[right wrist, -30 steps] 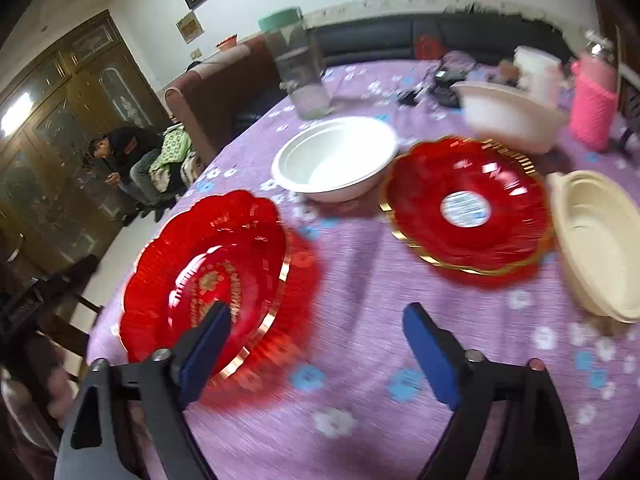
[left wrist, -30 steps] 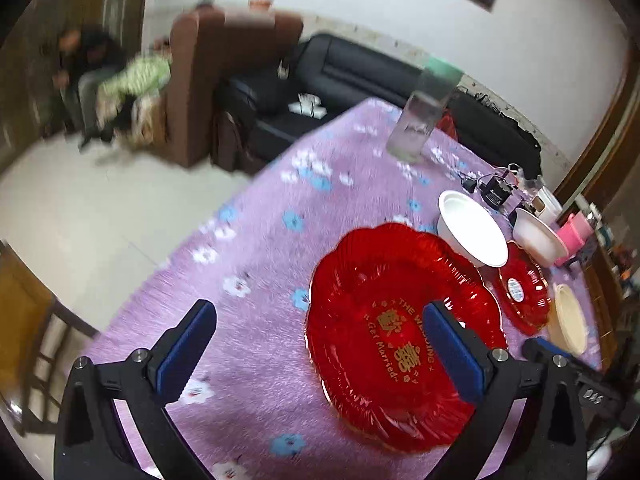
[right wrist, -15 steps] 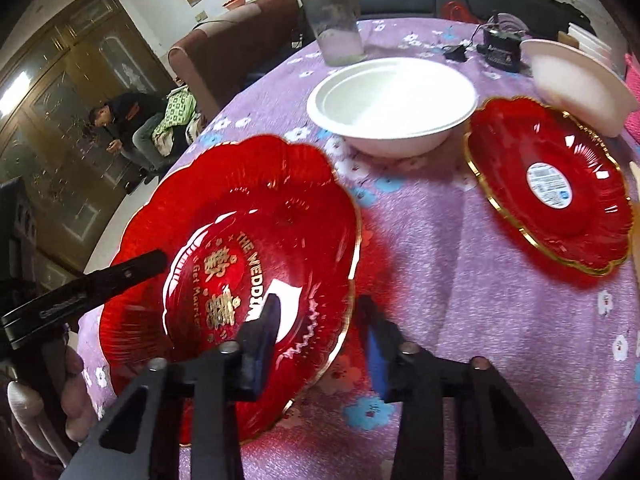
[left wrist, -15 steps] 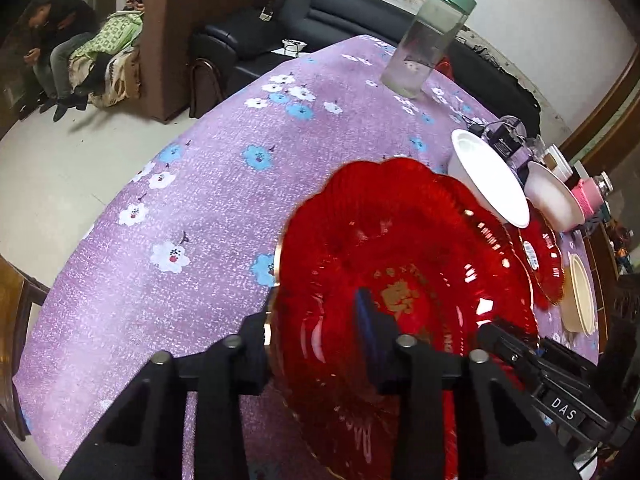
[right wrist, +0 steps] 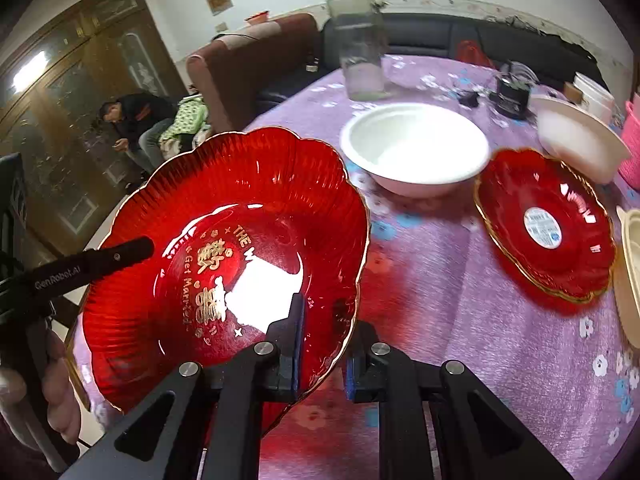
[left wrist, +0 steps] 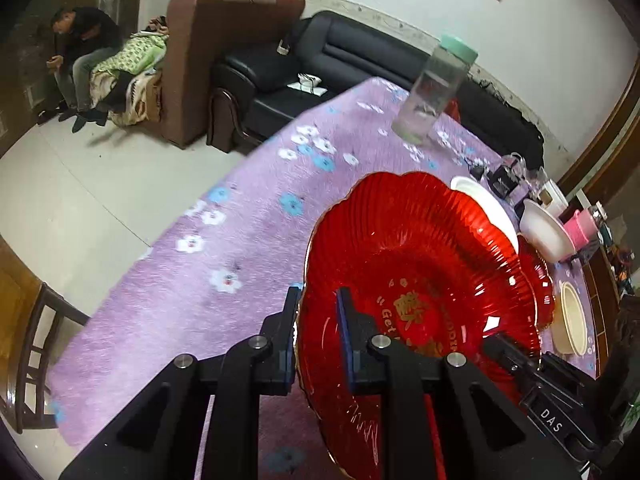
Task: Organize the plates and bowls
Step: 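Grasp the large red plate rim with the left gripper and lift, then lower the red plate onto the tablecloth and open the left gripper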
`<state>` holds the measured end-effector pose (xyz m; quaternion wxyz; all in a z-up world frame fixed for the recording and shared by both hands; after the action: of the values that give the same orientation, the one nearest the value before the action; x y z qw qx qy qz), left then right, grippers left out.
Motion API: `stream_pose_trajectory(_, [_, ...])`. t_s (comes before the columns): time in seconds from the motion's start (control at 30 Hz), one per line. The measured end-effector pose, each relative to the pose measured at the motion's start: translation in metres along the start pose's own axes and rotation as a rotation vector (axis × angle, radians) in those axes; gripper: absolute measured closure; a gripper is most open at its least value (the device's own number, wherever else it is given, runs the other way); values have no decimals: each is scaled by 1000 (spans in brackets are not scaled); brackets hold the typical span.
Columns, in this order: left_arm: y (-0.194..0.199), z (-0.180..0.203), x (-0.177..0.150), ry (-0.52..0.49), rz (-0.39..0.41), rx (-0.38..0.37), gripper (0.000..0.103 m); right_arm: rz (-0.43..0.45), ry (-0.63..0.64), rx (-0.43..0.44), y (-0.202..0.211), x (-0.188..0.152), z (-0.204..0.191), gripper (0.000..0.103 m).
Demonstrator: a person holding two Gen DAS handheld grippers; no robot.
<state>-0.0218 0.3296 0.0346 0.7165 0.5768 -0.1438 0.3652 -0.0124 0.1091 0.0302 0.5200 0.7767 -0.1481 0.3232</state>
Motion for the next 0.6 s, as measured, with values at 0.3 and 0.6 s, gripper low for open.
stream_pose_trajectory(0.3, [30, -18, -20, 13, 1, 181, 86, -30, 74, 93, -10, 9, -24, 85])
stream_pose_trajectory(0.6, [-15, -31, -26, 25, -92, 288, 76, -31, 75, 92, -46, 10, -21, 84])
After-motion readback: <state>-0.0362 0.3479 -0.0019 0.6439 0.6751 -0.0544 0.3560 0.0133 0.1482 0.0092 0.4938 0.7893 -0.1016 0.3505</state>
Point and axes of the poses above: each gripper's, at about its wrist camera, not at the fingertips, and y roughly against the way its jaws point, z to its right, x to its top, the point moved 4 cm from there along -y, roughly the way its jaws point, and after that the axes turned 5 degrees about z, right-handed, at the moved point
